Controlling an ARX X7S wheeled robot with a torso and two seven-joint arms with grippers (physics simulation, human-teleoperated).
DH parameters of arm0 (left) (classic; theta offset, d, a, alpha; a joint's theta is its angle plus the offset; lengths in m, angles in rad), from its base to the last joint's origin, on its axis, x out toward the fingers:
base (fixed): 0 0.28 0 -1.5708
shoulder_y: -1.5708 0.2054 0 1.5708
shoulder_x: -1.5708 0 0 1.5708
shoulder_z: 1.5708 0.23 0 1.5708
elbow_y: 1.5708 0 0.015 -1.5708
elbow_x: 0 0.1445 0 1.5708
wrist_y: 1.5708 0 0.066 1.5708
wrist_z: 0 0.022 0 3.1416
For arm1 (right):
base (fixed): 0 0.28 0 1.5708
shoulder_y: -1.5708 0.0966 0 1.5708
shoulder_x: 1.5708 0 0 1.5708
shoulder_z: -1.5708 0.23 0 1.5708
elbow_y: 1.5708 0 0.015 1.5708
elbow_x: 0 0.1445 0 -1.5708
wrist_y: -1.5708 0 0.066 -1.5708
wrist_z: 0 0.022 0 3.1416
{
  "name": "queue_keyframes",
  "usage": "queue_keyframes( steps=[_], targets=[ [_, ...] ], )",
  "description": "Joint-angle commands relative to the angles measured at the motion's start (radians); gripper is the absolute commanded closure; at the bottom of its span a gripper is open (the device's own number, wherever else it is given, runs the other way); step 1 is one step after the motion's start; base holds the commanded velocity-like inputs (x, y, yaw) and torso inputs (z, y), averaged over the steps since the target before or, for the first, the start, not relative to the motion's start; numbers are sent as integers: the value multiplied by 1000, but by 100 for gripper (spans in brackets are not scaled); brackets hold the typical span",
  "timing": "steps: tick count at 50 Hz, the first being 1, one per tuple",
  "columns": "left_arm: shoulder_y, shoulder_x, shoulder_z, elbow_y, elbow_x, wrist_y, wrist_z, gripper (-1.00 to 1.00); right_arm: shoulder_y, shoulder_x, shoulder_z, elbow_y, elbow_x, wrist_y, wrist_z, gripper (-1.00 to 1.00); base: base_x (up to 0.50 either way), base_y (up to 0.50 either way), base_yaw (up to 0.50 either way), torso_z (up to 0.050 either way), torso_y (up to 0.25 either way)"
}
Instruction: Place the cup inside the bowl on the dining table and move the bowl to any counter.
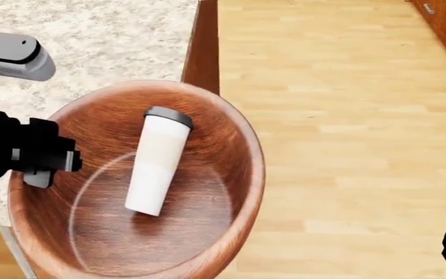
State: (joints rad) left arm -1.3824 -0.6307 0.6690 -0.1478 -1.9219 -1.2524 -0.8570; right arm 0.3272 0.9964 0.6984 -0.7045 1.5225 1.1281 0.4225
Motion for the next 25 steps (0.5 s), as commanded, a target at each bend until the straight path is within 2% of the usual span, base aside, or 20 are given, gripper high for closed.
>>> queue_keyframes(
  steps=[1, 19, 25],
  targets=[
    [2, 3, -1, -11, 32, 28, 35, 100, -6, 1, 10, -9, 11, 2, 8, -100, 0, -500, 0, 0, 0],
    [-5, 10, 7, -10, 34, 36, 39, 100, -34, -16, 49, -13, 8, -6, -12, -100, 104, -500, 0, 1, 1],
    [-8, 13, 10, -18, 44, 39, 55, 100, -47, -26, 62, -19, -7, -8, -27, -100, 271, -491, 0, 0, 0]
  ],
)
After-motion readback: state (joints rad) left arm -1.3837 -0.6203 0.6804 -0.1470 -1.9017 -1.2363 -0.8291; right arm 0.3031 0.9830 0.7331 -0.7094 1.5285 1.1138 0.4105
